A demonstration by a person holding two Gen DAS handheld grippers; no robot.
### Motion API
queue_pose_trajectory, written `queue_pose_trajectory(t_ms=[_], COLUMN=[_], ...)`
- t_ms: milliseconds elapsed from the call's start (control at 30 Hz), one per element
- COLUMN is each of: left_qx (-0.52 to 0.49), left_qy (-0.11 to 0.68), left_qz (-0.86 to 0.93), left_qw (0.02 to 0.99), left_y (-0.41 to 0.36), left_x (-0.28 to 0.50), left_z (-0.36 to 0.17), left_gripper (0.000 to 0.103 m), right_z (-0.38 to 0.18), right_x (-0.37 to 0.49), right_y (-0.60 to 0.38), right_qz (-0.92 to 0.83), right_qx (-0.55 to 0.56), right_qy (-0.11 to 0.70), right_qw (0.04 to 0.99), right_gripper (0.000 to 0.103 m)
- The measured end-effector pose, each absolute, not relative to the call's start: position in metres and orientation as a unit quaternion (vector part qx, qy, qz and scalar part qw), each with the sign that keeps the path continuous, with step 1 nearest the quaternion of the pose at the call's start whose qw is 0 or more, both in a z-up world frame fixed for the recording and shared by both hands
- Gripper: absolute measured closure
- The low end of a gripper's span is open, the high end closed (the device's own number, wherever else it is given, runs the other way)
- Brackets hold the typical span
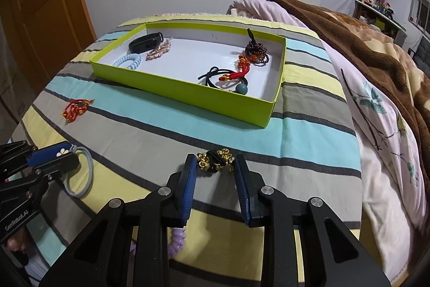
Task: Organize jewelry
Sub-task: 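Grasp the gold charm with the right gripper, then carry the gray hair tie and gold charm into the green box and open both grippers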
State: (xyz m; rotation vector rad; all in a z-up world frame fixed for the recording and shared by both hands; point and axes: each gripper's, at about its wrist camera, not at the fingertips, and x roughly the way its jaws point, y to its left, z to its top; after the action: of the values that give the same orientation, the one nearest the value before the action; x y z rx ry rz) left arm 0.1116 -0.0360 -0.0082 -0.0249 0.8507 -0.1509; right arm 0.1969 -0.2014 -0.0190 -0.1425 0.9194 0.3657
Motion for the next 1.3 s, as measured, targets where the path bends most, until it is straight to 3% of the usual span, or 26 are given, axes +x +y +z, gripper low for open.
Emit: queue_pose_trajectory(t_ms=[767,1300], left_qx=[-0.003,0.005], left_qy=[0.361,0.396], left_qz=[-0.073,-0.085], left_qw=[0.930,0.914], left_y=[-0.020,-0.016], left_x=[0.155,0.255], left_z=[0.048,0.030], left_gripper=[0.086,0.086], right_z=[0.034,0.022], right_x=[0.214,0.292], right_y=[-0.199,-0.179], right_qz=[0.188,0.198], right_qx=[-0.047,-0.051], right_qy=[0.388,0.407], right_qw=[0.901,0.890], right_gripper=[0.074,0.074])
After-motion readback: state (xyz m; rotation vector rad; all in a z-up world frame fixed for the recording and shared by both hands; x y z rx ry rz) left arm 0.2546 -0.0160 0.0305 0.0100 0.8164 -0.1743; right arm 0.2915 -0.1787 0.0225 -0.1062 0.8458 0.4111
